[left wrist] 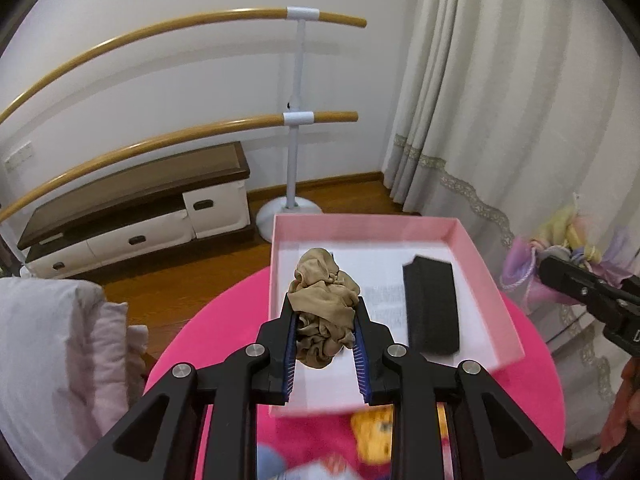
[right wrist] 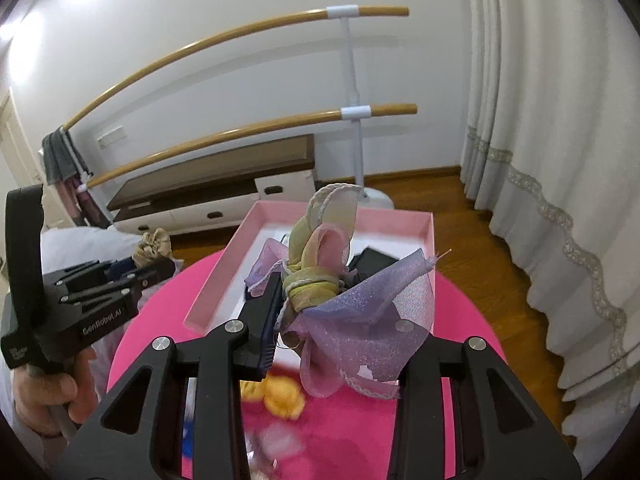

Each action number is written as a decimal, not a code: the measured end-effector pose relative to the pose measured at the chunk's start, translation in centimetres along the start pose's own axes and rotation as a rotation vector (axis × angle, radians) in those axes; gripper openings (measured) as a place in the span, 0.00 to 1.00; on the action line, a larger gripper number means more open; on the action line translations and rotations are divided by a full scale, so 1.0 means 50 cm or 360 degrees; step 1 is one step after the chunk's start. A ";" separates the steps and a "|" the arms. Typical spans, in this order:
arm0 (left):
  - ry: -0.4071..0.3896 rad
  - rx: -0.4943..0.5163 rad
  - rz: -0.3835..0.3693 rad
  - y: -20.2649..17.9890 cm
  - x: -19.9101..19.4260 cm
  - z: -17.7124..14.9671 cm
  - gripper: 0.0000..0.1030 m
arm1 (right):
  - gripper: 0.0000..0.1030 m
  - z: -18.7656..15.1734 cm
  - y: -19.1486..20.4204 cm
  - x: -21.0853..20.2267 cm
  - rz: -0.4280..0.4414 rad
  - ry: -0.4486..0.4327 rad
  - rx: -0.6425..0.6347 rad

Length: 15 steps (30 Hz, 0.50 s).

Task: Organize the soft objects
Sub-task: 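Carry scrunchie and bow into the pink box and open both tools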

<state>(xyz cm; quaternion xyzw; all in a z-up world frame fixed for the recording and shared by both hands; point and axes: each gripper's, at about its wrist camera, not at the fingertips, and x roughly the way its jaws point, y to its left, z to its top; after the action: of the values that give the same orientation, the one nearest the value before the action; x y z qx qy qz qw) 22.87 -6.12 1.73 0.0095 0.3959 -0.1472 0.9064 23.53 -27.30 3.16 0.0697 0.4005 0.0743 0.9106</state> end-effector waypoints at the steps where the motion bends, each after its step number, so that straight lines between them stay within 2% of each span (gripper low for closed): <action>1: 0.0015 -0.0005 -0.0002 -0.001 0.023 0.016 0.22 | 0.31 0.012 -0.007 0.018 -0.0004 0.0015 0.0009; 7: 0.0117 -0.0016 -0.0045 -0.010 0.150 0.110 0.22 | 0.31 0.064 -0.045 0.124 -0.0022 0.0114 0.0073; 10: 0.0156 -0.0039 -0.0092 -0.014 0.206 0.151 0.22 | 0.32 0.069 -0.055 0.153 -0.0023 0.0144 0.0079; 15: 0.0184 -0.0024 -0.0095 -0.017 0.283 0.199 0.22 | 0.32 0.082 -0.059 0.194 -0.0027 0.0179 0.0078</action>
<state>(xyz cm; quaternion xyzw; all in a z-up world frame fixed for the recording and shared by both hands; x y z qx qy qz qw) 38.86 -11.93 -1.52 -0.0007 0.4487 -0.1704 0.8773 33.29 -28.63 -1.60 0.0844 0.4533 0.0605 0.8853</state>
